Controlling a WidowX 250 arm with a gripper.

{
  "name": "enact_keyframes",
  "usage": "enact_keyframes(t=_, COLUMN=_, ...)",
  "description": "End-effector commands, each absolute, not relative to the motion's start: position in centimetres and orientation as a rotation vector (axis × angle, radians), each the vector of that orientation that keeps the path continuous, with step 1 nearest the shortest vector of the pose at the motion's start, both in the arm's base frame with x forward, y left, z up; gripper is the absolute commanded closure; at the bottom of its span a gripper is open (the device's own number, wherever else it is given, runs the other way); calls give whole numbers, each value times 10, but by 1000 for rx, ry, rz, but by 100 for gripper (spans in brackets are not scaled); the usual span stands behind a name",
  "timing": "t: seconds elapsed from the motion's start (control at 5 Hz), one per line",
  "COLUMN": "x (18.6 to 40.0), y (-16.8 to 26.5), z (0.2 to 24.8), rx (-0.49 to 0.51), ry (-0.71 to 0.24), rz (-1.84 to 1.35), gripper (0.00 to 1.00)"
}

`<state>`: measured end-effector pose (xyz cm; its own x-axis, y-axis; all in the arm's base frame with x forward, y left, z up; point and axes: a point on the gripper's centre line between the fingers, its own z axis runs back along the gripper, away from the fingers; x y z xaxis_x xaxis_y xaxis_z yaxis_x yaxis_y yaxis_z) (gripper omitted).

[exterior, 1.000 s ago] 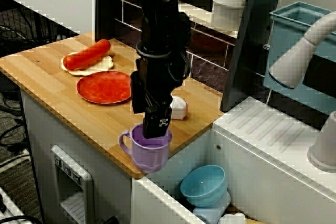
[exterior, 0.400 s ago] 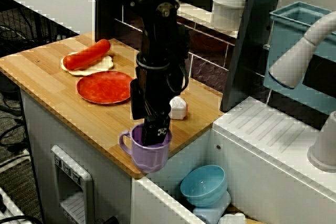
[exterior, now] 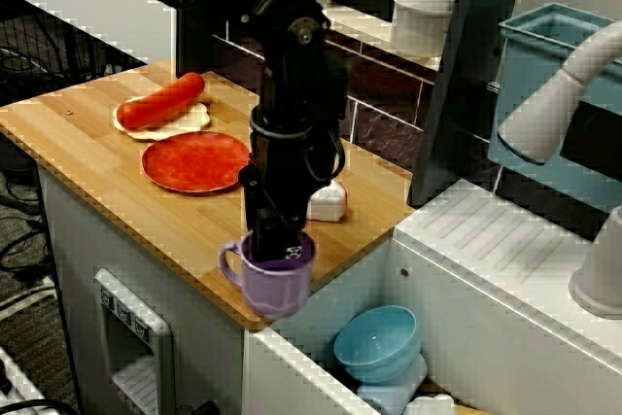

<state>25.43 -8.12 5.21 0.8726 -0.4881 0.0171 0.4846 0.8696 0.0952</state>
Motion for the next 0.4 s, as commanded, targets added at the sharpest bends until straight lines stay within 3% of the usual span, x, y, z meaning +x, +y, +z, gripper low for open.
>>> enact_keyframes(t=0.0, x=266, y=-72, z=67, rx=61, ry=-76, rz=-466, gripper=100)
enact_keyframes(t=0.2, x=274, y=-67, z=69, rx=51, ry=-75, rz=-440, gripper=100)
